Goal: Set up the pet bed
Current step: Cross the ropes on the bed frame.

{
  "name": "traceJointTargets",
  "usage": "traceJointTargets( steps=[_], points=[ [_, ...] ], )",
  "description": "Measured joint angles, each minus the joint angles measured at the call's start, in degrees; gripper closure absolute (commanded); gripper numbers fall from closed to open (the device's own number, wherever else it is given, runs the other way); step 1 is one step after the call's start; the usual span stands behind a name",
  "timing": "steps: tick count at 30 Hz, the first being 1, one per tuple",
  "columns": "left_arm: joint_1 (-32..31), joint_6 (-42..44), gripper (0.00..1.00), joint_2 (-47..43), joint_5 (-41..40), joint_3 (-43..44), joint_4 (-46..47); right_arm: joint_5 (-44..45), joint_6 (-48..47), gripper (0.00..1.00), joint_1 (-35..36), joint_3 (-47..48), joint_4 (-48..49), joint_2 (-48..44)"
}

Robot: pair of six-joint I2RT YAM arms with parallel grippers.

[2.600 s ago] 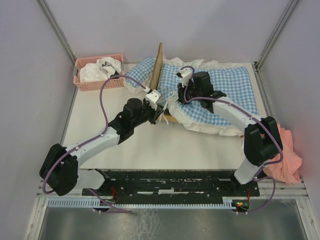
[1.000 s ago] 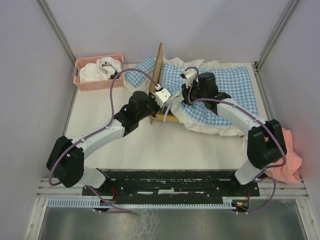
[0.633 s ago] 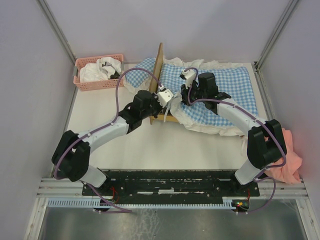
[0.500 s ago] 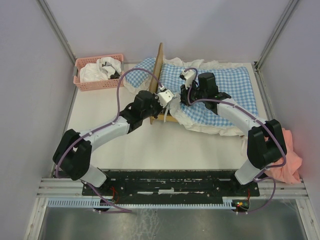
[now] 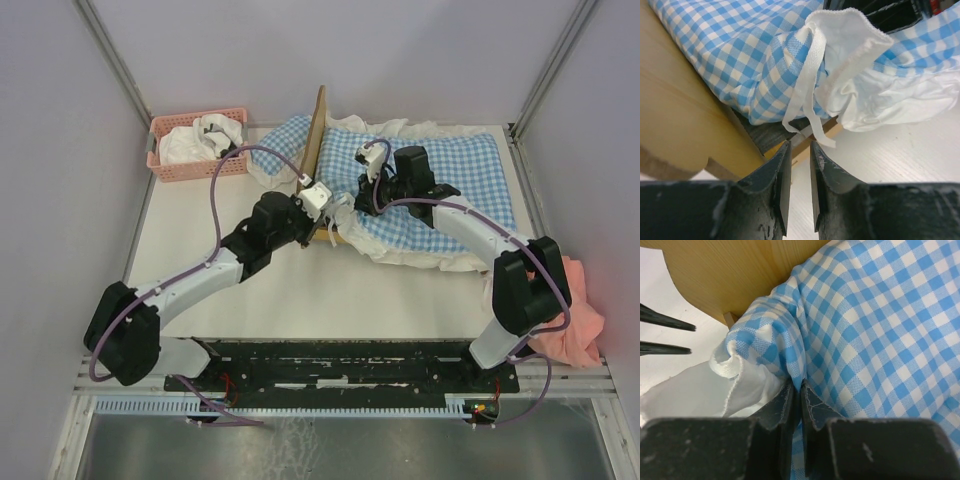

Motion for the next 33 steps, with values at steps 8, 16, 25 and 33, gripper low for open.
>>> traceJointTargets(
  steps=[8, 16, 25, 33],
  points=[
    [0.0, -6.2, 0.69, -5.7, 0.0, -6.1, 1.9, 0.6, -4.0, 0.84, 2.4, 2.9, -5.0, 2.0],
    [0.0, -10.4, 0.64, -6.1, 0.5, -8.9, 4.2, 4.1, -6.8, 0.84, 4.7, 4.7, -8.9, 2.0],
    [0.0, -12.2, 0.65, -5.3, 1.0, -9.1, 6.8, 10.3, -7.5, 0.84, 4.6, 4.7, -10.7, -1.6],
    [0.0, -6.9, 0.65, 0.4, -2.3, -1.8, 5.8, 9.4, -9.5, 0.84, 1.9, 3.0, -9.8, -3.3]
  ],
)
